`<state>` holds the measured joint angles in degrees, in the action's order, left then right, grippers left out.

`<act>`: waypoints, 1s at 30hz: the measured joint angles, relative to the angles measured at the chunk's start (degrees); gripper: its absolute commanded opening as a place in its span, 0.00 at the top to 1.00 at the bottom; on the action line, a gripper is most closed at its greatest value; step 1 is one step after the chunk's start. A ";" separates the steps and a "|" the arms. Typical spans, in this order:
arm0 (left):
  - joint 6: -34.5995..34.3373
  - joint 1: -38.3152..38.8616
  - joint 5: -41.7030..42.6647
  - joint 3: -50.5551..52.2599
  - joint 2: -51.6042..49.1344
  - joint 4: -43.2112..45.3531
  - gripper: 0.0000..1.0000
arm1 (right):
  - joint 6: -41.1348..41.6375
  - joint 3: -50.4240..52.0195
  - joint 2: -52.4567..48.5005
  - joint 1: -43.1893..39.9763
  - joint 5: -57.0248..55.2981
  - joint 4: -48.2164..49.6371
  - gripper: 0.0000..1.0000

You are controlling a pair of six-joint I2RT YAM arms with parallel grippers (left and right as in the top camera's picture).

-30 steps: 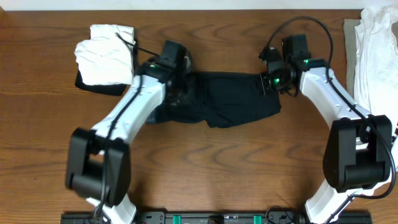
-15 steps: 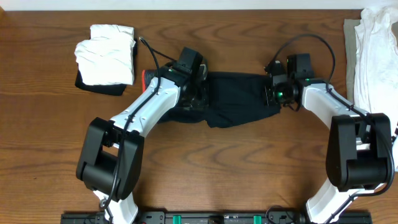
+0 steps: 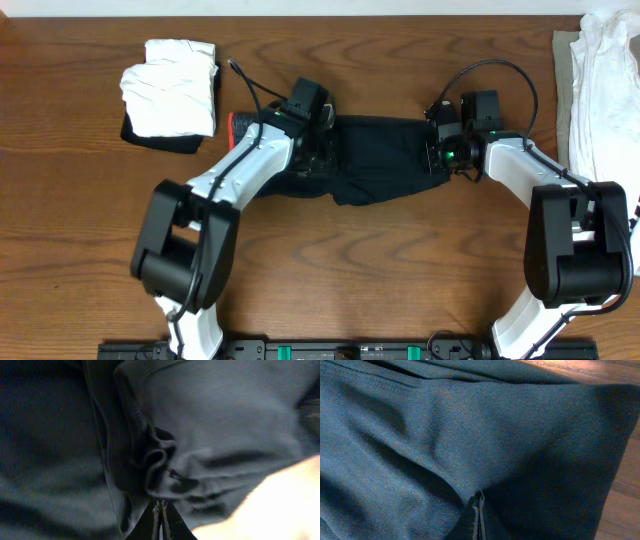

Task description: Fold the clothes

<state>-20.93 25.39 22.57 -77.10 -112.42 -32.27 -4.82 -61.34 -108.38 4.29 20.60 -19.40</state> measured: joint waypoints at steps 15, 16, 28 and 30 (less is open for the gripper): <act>0.00 0.98 -5.66 -0.09 -4.02 -8.24 0.94 | 0.00 0.02 0.00 0.00 0.00 -0.07 0.98; 0.00 1.05 -5.92 -0.09 -3.98 -8.24 0.94 | 0.00 0.02 0.00 0.00 0.00 -0.07 0.97; 0.00 1.09 -7.58 -1.16 0.76 -6.88 0.94 | 0.26 0.00 0.00 0.00 5.64 0.39 0.99; -0.04 1.09 -7.76 -1.64 3.17 -6.10 0.94 | 0.94 0.00 0.00 0.00 7.50 0.39 0.99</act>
<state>-20.97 26.48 14.81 -78.74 -109.25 -38.37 -3.88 -61.34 -108.38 4.29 28.10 -19.00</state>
